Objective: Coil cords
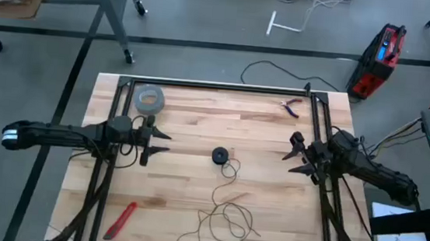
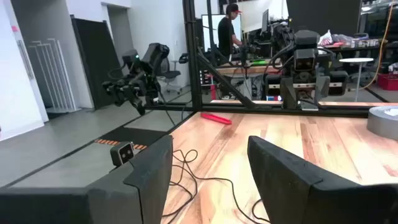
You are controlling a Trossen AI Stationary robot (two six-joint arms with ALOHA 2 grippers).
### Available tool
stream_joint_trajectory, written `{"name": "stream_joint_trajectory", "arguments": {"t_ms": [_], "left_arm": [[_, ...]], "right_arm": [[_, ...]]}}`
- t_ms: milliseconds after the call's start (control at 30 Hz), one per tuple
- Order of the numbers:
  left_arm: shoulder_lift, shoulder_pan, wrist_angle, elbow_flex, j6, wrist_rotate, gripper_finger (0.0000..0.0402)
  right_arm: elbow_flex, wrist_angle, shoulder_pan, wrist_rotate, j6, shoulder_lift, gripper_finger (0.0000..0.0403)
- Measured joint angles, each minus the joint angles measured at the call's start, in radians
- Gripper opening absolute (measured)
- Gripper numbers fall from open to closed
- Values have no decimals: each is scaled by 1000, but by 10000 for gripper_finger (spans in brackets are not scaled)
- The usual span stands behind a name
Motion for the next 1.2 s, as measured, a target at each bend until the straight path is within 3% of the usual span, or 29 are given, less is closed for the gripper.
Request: {"name": "stream_joint_trajectory", "arguments": {"t_ms": [1067,1200], "left_arm": [[0,0,0,0,0,0,194],[0,0,0,0,0,0,194]], "right_arm": [[0,0,0,0,0,0,204],[0,1,0,30,-66,0,204]]}}
